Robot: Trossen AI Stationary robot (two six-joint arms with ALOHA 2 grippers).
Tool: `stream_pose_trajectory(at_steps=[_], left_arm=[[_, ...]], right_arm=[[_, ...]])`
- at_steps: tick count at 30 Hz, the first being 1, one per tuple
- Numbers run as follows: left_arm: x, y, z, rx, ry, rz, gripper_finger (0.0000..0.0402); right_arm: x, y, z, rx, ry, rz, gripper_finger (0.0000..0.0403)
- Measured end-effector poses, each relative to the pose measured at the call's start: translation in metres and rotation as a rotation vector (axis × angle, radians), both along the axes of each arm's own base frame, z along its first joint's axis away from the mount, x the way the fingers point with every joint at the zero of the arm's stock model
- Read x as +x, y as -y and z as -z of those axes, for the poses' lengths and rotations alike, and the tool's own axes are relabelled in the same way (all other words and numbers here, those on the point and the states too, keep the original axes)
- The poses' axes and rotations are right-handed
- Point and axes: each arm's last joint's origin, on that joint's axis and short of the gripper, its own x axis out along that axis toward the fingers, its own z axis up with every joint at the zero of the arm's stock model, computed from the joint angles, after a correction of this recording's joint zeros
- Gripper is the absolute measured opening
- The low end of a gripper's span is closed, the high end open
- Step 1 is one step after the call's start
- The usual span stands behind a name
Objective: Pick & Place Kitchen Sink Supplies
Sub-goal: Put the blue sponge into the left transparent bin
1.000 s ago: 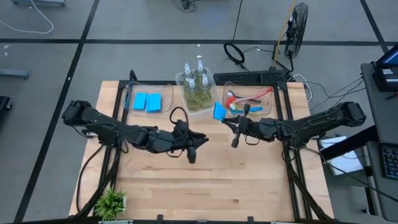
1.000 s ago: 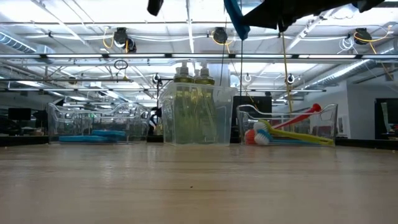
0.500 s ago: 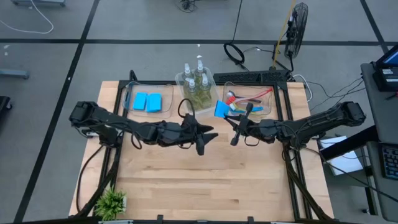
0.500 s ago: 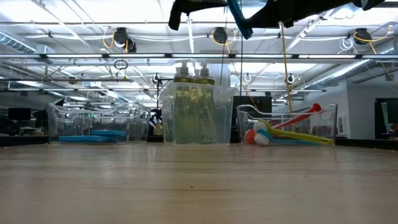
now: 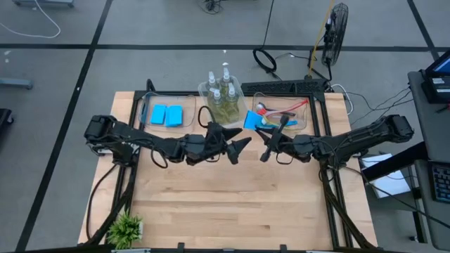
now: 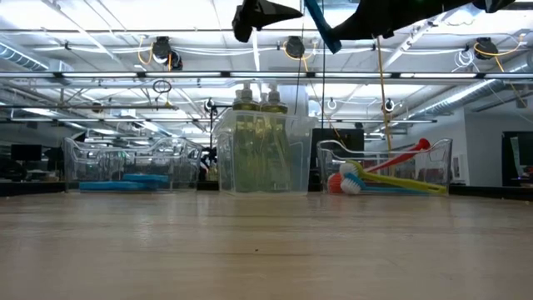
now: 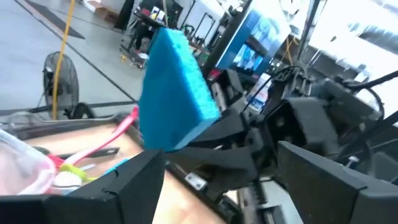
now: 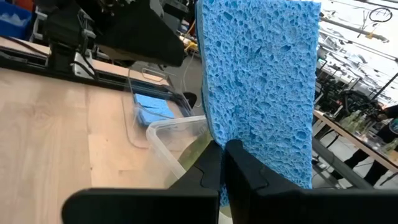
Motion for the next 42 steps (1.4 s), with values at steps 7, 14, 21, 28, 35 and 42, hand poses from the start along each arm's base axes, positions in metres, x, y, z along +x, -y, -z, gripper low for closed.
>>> stream_pose_trajectory(at_steps=[7, 14, 21, 28, 35, 42], left_arm=[[0.006, -0.002, 0.006, -0.023, 0.029, -0.024, 0.0297], [0.011, -0.009, 0.011, -0.028, 0.053, -0.052, 0.0291], [0.016, -0.017, 0.018, -0.041, 0.064, -0.083, 0.0295], [0.017, -0.026, 0.017, -0.030, 0.069, -0.113, 0.0275], [0.017, -0.032, 0.018, -0.018, 0.057, -0.126, 0.0233], [0.018, -0.033, 0.020, -0.062, 0.061, -0.128, 0.0109]], right_arm=[[0.000, 0.001, 0.001, -0.001, -0.014, 0.002, 0.0000], [0.000, 0.001, 0.002, 0.003, -0.014, -0.002, 0.0000], [0.000, 0.000, 0.002, 0.006, -0.017, -0.005, 0.0000], [0.001, -0.001, 0.003, 0.056, 0.005, -0.038, 0.0000], [0.003, -0.002, 0.006, 0.100, 0.009, -0.076, 0.0000], [0.003, -0.003, 0.005, 0.108, 0.018, -0.104, 0.0000]])
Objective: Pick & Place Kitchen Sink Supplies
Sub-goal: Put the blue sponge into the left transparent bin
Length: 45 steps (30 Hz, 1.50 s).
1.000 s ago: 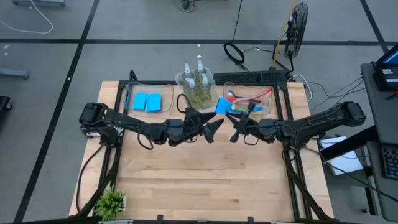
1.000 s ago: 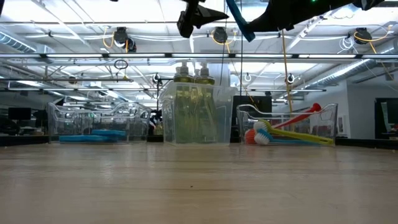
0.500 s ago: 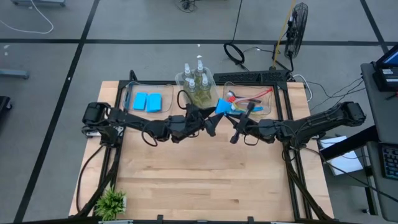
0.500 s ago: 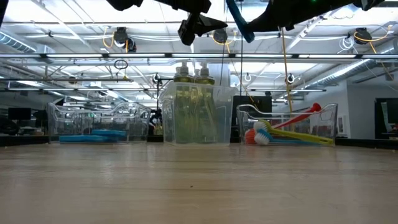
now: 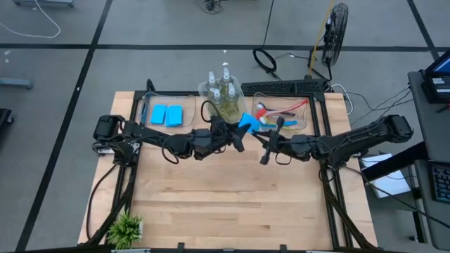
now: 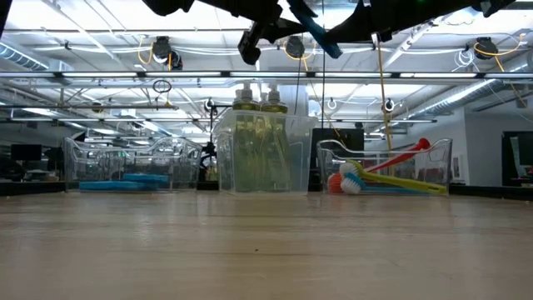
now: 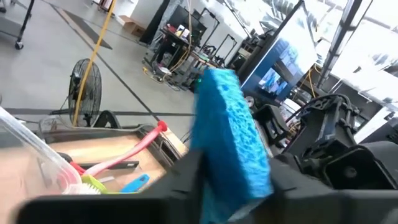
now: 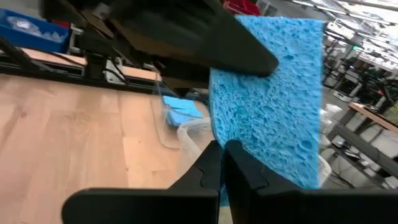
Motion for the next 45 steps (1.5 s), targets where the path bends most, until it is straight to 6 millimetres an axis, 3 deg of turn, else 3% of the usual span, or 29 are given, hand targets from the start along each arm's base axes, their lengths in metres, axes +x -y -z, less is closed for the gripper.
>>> stream_pose_trajectory(at_steps=[3, 4, 11, 18, 25, 32, 38, 45], left_arm=[[0.000, 0.000, 0.002, 0.000, -0.018, -0.001, 0.0029], [0.000, 0.000, 0.002, -0.001, -0.022, -0.001, 0.0019], [-0.001, -0.001, 0.002, 0.008, -0.030, -0.048, 0.0010], [-0.018, 0.003, -0.027, 0.073, -0.018, -0.105, 0.0010], [-0.068, 0.025, -0.070, 0.125, -0.136, -0.204, 0.0010], [-0.128, 0.037, -0.088, 0.067, -0.246, -0.347, 0.0009], [-0.157, 0.013, -0.079, -0.066, -0.348, -0.317, 0.0009], [-0.184, -0.045, -0.057, -0.349, -0.625, -0.317, 0.0009]], right_arm=[[0.000, -0.001, 0.000, 0.006, -0.004, -0.042, 0.0000], [0.000, -0.001, 0.001, 0.006, -0.008, -0.053, 0.0000], [-0.003, -0.003, 0.001, 0.009, -0.042, -0.107, 0.0032], [-0.016, -0.007, 0.005, 0.079, -0.146, -0.188, 0.0098], [-0.042, -0.001, 0.016, 0.186, -0.329, -0.128, 0.0136], [-0.062, 0.003, 0.019, 0.229, -0.423, -0.094, 0.0134], [-0.074, 0.004, 0.014, 0.240, -0.435, -0.158, 0.0126], [-0.088, 0.007, 0.000, 0.274, -0.332, -0.176, 0.0121]])
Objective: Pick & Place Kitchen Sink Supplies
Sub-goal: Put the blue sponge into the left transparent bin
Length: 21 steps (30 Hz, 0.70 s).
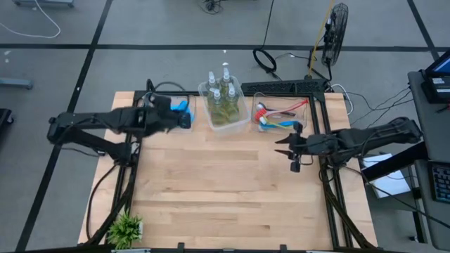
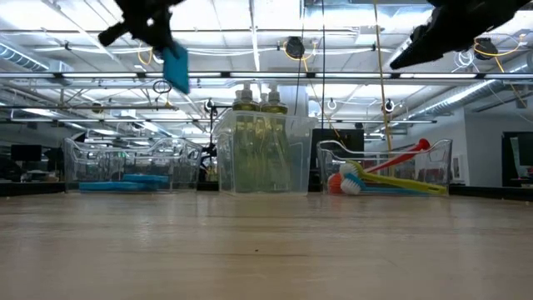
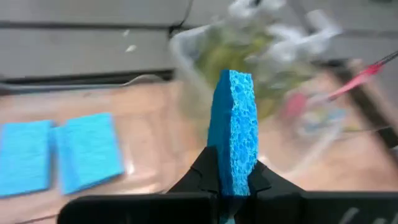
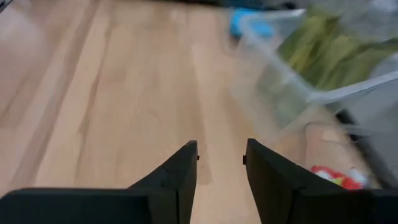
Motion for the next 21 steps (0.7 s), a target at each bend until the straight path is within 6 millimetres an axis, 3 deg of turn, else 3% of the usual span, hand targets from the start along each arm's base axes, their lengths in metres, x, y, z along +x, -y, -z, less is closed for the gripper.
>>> stream_pose_trajectory(at_steps=[7, 14, 21], left_arm=[[-0.018, -0.060, 0.002, -0.058, -0.122, -0.011, 0.0009], [-0.040, -0.120, 0.015, -0.178, -0.182, 0.014, 0.0009], [-0.048, -0.161, 0.039, -0.318, -0.194, 0.161, 0.0009]], right_arm=[[-0.009, 0.006, -0.010, -0.065, 0.094, 0.139, 0.0121], [-0.011, 0.007, -0.014, -0.057, 0.130, 0.145, 0.0123], [-0.010, 0.007, -0.016, -0.051, 0.148, 0.145, 0.0119]])
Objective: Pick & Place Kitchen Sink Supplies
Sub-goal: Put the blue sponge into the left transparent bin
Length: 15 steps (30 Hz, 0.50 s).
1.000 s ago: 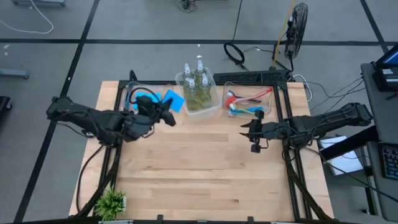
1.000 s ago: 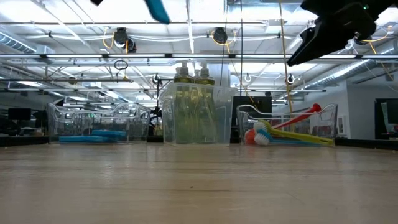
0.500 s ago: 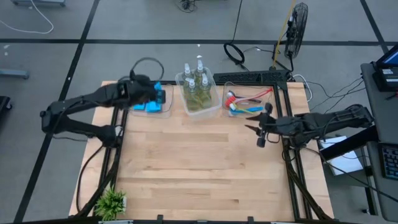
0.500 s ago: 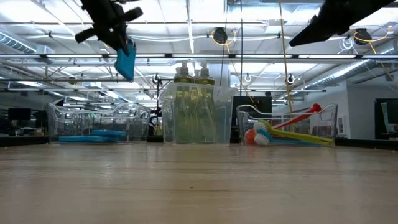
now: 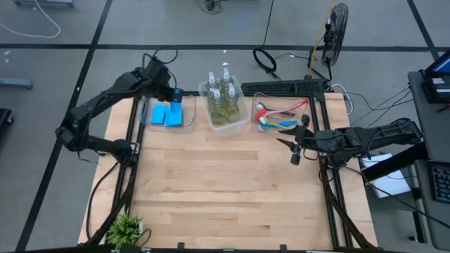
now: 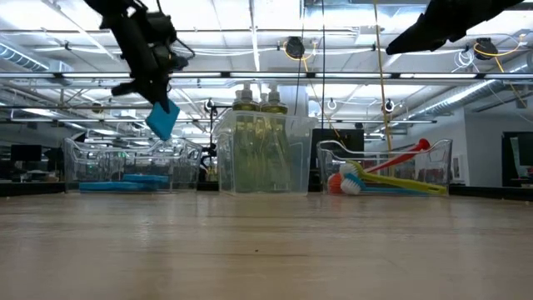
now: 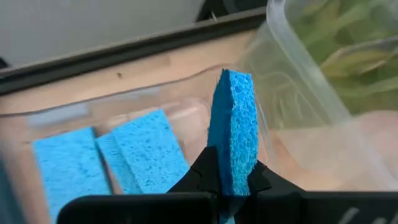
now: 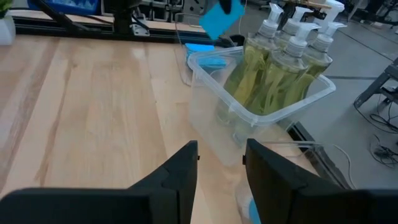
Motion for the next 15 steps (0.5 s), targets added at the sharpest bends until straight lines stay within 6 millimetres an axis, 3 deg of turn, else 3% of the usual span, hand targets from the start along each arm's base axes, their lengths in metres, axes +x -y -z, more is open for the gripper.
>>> stream_pose_trajectory(at_steps=[9, 15], left_arm=[[0.009, -0.027, 0.044, -0.197, 0.004, 0.169, 0.0009], [0.012, -0.035, 0.057, -0.233, 0.009, 0.223, 0.0009]], right_arm=[[0.000, 0.000, 0.000, 0.000, 0.001, 0.000, 0.0119], [0.000, 0.000, 0.000, 0.000, 0.001, 0.000, 0.0121]])
